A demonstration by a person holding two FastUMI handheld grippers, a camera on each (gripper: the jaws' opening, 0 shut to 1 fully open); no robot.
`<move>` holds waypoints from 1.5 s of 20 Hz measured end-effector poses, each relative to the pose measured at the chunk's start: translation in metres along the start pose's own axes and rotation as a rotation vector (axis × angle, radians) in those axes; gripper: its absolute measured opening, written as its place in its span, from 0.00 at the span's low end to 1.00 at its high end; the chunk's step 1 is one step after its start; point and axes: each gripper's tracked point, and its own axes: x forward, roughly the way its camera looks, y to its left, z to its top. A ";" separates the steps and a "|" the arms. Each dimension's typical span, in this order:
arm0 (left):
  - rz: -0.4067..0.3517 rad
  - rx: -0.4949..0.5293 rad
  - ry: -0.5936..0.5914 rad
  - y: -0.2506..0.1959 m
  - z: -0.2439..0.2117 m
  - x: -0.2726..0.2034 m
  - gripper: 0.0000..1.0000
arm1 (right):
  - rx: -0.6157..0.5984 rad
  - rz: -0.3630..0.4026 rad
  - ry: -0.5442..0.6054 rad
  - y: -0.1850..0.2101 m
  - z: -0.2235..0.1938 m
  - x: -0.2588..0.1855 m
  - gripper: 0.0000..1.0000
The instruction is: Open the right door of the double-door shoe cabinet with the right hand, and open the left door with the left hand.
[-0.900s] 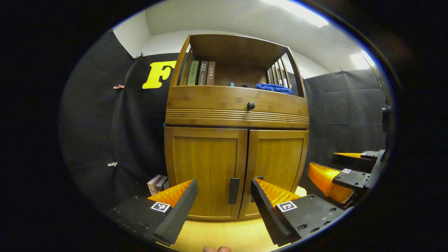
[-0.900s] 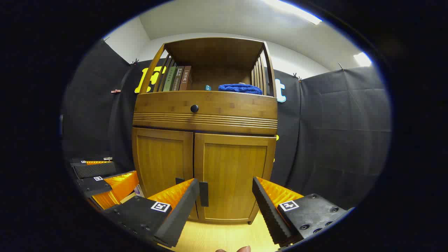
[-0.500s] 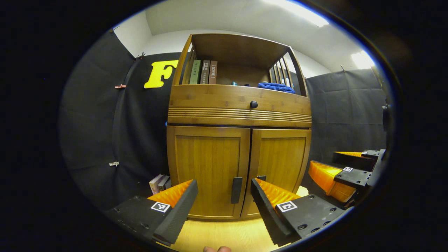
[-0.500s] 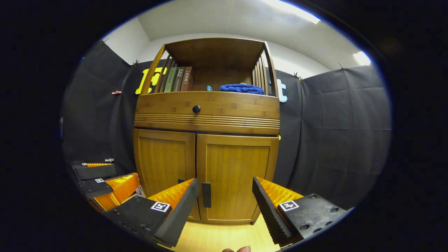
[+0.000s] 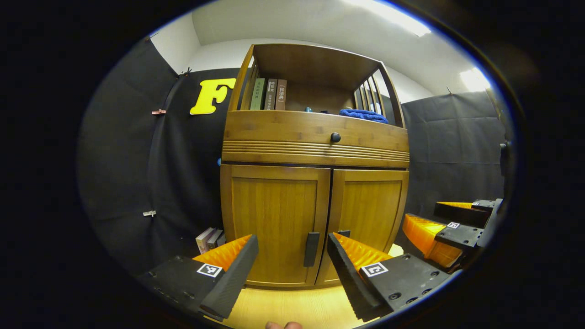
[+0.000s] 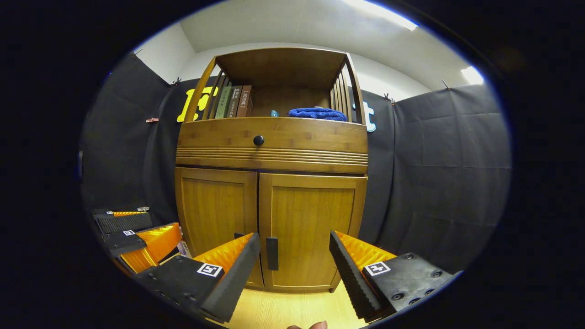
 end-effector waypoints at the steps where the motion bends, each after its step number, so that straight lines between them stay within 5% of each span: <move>1: -0.001 0.001 0.001 0.000 0.000 0.001 0.94 | 0.000 0.000 0.001 0.000 0.000 0.000 0.96; 9: -0.008 0.007 0.003 0.005 -0.002 0.001 0.94 | 0.014 0.021 0.008 0.010 -0.003 0.009 0.98; 17: -0.005 -0.001 0.011 0.019 -0.010 0.003 0.94 | 0.045 0.070 0.015 0.038 -0.021 0.063 0.97; 30: 0.037 -0.003 0.015 0.044 -0.018 0.005 0.94 | 0.093 0.090 0.114 0.056 -0.130 0.162 0.93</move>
